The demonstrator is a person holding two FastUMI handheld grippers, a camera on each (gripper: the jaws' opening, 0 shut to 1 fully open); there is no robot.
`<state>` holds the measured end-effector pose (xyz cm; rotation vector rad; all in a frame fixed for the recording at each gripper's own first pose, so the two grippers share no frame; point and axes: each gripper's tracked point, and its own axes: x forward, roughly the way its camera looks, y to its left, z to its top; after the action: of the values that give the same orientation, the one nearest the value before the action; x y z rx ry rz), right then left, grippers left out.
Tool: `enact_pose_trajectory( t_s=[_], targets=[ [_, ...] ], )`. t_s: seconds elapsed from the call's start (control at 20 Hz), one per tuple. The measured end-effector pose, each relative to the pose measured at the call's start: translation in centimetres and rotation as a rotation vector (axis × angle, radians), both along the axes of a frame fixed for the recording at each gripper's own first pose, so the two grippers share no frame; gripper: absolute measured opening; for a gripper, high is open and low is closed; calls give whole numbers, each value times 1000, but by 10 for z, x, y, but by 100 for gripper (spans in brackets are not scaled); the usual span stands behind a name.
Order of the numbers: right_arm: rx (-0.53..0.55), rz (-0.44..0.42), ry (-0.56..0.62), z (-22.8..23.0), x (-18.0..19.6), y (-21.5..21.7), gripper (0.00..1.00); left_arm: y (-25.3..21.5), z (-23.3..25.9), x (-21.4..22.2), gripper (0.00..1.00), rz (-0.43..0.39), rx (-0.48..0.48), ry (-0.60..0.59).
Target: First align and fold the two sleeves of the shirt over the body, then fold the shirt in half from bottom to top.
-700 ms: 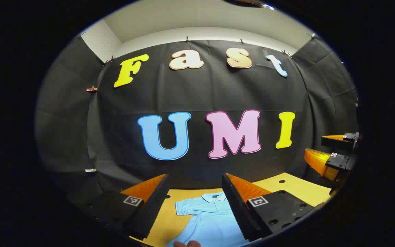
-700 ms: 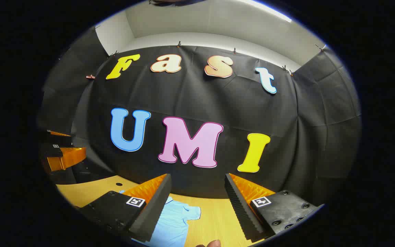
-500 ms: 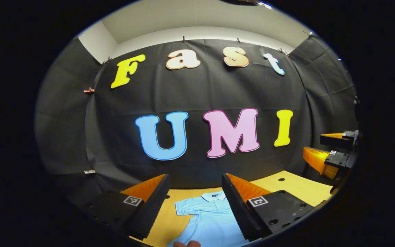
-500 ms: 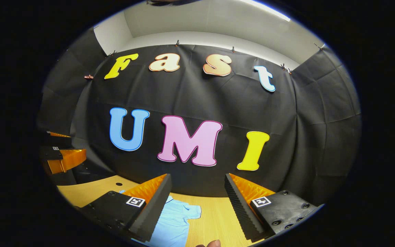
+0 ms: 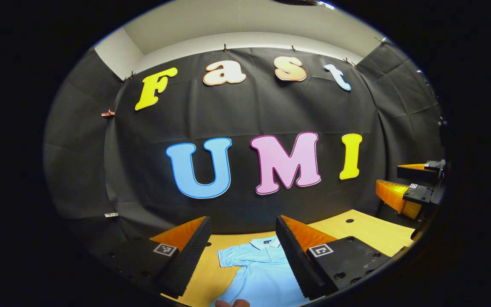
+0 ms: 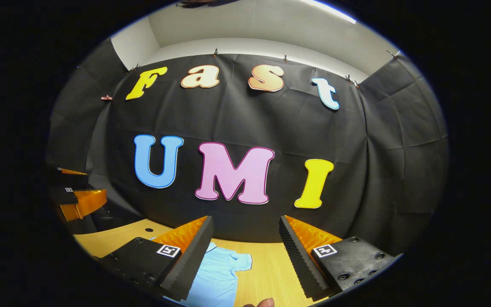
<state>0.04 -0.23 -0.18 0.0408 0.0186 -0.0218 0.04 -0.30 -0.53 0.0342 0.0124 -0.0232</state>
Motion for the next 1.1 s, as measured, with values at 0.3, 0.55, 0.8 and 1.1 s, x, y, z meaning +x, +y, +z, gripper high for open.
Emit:
enact_pose_trajectory(
  t_s=[0.3, 0.55, 0.8, 1.1],
  targets=[
    [19, 9, 21, -5, 4, 5, 96, 2, -4, 2, 96, -3, 6, 10],
    [67, 38, 77, -20, 22, 15, 96, 3, -11, 4, 96, -1, 11, 19],
    [90, 37, 140, -47, 73, 10, 96, 7, -19, 12, 96, 8, 20, 39],
    [118, 100, 299, -126, 149, 16, 96, 7, -32, 21, 96, 17, 7, 81]
  ],
)
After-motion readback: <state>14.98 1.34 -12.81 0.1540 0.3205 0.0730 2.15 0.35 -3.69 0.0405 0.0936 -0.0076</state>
